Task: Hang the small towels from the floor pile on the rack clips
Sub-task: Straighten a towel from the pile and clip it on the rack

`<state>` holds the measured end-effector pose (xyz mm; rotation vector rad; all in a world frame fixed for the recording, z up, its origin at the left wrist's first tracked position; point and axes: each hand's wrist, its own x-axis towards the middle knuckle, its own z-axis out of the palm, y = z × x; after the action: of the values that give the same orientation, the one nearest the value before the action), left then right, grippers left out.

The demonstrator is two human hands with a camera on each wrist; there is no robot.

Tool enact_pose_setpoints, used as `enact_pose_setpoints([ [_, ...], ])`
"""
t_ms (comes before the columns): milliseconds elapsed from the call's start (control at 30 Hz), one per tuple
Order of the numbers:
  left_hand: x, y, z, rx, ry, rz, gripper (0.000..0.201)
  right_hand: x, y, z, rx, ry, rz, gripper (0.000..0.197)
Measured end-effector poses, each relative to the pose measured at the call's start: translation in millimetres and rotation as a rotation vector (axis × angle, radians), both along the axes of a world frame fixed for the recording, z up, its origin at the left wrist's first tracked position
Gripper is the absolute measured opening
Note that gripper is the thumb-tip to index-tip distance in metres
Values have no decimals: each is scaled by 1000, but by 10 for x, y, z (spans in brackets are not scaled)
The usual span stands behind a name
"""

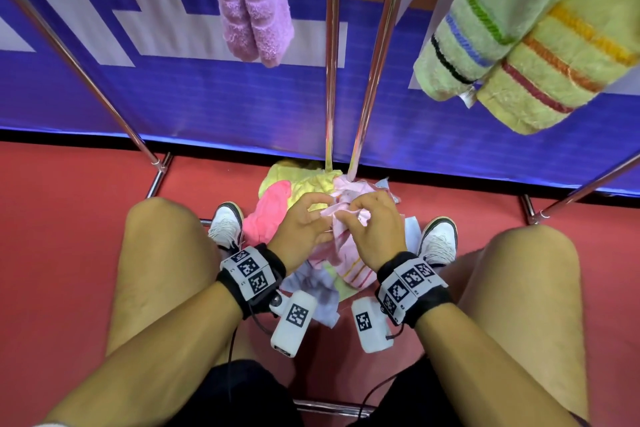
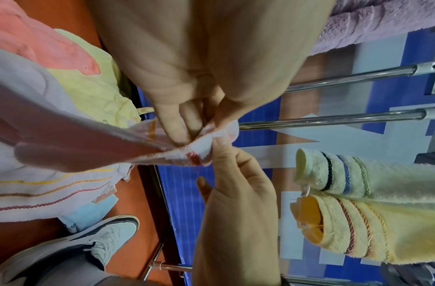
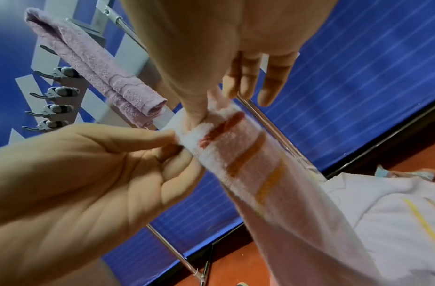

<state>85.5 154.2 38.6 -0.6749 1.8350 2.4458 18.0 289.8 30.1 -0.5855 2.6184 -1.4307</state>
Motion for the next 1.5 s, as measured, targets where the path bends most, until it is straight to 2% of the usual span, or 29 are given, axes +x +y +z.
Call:
enact_pose_setpoints([
  [267, -27, -9, -62, 16, -60, 46, 21, -45, 14, -84, 101, 155, 172, 5],
  [400, -26, -35, -75, 22, -31, 48, 14, -62, -1, -104, 152, 202, 229, 8],
  [500, -34, -25, -47, -2, 3, 90, 10, -53, 1, -89, 105, 236, 212, 21],
  [567, -48, -39, -42, -32, 11, 146, 8, -53, -2, -53, 73, 248, 206, 22],
  [767, -45, -46, -38, -75, 45, 113, 11, -44, 11, 21, 67, 171, 172, 13],
  [1000, -35, -29, -89, -161, 103, 92, 8, -39, -9, -24, -75, 67, 95, 4],
  [1067, -45, -27, -97, -163, 102, 98, 9, -41, -11, -38, -98, 44, 104, 10],
  [1267, -59, -51, -108, -160, 90, 97, 25, -40, -3, -19, -148, 71, 149, 9],
  [1400, -61, -59, -111, -176, 93, 101, 8, -45, -3, -27, -158, 100, 169, 13],
  [1500, -72, -60, -127, -200, 55, 119, 15, -57, 8, -11, -163, 77, 188, 9],
])
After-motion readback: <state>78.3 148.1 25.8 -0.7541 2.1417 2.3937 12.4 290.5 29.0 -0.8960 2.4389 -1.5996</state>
